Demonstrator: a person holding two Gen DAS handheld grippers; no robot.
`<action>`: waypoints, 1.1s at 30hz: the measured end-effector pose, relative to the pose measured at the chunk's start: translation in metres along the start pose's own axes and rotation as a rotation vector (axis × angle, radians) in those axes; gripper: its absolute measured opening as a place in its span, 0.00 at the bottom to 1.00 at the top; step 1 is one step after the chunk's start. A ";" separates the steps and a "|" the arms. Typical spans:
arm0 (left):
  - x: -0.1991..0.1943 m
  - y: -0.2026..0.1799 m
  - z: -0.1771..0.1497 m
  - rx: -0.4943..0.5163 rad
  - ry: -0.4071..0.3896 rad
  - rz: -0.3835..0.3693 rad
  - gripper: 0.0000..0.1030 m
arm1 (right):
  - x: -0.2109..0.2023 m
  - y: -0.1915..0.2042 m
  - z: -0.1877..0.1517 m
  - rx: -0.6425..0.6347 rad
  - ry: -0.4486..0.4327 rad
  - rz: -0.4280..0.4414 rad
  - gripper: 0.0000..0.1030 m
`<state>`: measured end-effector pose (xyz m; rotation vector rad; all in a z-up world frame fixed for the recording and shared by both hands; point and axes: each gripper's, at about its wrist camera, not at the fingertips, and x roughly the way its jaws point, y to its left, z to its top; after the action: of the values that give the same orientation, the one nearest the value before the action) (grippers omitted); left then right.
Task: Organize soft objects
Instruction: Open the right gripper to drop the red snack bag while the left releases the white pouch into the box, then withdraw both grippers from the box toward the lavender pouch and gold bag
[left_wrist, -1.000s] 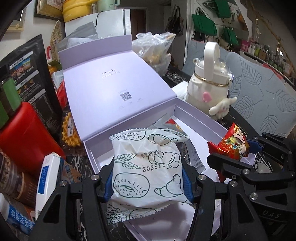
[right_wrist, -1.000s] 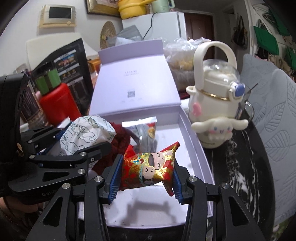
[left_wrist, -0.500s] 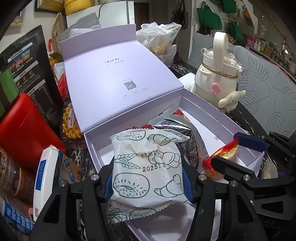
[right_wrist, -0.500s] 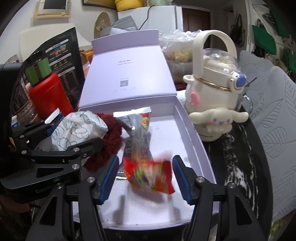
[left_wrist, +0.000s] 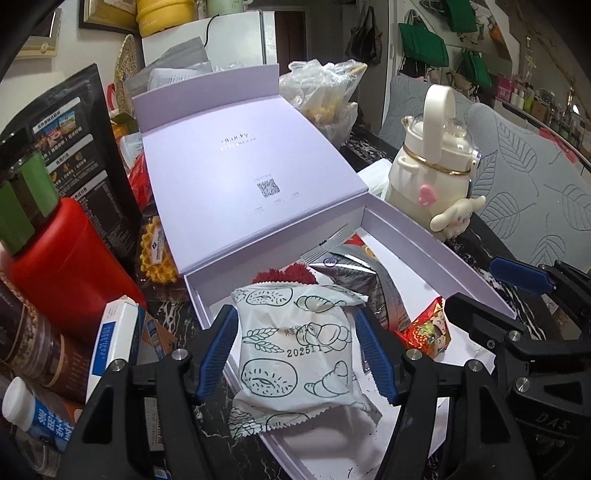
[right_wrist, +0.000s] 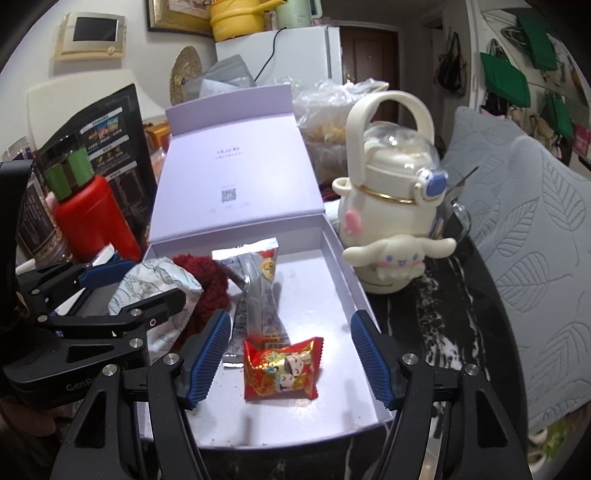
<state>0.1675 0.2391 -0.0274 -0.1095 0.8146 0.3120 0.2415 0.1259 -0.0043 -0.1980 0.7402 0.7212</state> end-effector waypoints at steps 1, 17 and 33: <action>-0.004 -0.001 0.000 -0.001 -0.008 -0.002 0.64 | -0.003 0.001 0.000 0.000 -0.004 -0.003 0.66; -0.078 -0.006 -0.004 -0.003 -0.114 -0.009 0.64 | -0.077 0.012 -0.001 0.005 -0.111 -0.017 0.66; -0.162 -0.023 -0.028 0.010 -0.236 -0.048 0.64 | -0.156 0.024 -0.032 0.010 -0.213 -0.020 0.66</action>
<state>0.0513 0.1736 0.0716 -0.0812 0.5784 0.2702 0.1281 0.0480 0.0801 -0.1169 0.5385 0.7074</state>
